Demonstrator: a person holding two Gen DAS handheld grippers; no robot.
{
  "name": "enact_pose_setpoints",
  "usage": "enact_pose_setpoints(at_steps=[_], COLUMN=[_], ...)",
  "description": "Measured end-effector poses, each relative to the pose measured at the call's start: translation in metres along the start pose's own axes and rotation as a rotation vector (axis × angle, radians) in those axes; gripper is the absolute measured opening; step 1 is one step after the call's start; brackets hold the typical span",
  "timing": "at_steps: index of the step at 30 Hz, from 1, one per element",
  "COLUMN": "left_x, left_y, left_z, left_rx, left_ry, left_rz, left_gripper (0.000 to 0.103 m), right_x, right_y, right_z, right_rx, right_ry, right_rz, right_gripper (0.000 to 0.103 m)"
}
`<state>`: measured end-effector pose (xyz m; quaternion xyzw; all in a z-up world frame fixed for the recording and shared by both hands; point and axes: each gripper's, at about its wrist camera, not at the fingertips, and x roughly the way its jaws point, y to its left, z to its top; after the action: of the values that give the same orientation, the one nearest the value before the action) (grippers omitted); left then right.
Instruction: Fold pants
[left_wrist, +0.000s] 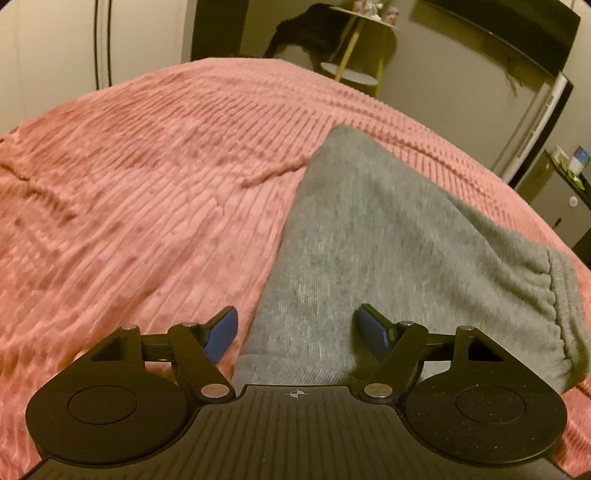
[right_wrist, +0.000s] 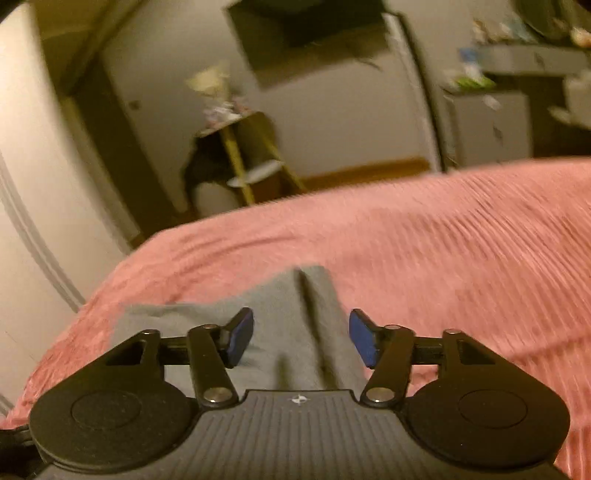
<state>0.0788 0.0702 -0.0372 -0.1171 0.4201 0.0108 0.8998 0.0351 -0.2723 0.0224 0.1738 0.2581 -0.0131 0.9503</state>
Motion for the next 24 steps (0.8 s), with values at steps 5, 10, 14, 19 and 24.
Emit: enact_pose_setpoints(at_steps=[5, 10, 14, 19, 24], left_x=[0.000, -0.001, 0.004, 0.008, 0.007], left_y=[0.000, -0.003, -0.004, 0.008, 0.015], left_z=[-0.001, -0.002, -0.001, 0.000, 0.001], left_rx=[-0.002, 0.017, 0.024, -0.056, -0.085], left_ry=[0.007, 0.013, 0.036, 0.056, 0.078], left_rz=[-0.005, 0.016, 0.027, -0.010, -0.055], left_gripper=[0.074, 0.074, 0.075, 0.080, 0.074], right_x=[0.037, 0.074, 0.087, 0.074, 0.047], right_y=[0.039, 0.055, 0.047, 0.054, 0.049], right_z=[-0.002, -0.019, -0.036, -0.040, -0.044], right_rx=[-0.201, -0.401, -0.465, -0.470, -0.380], right_ry=[0.041, 0.067, 0.061, 0.062, 0.114], right_rz=[0.030, -0.021, -0.031, -0.033, 0.036], right_gripper=[0.024, 0.020, 0.018, 0.025, 0.036])
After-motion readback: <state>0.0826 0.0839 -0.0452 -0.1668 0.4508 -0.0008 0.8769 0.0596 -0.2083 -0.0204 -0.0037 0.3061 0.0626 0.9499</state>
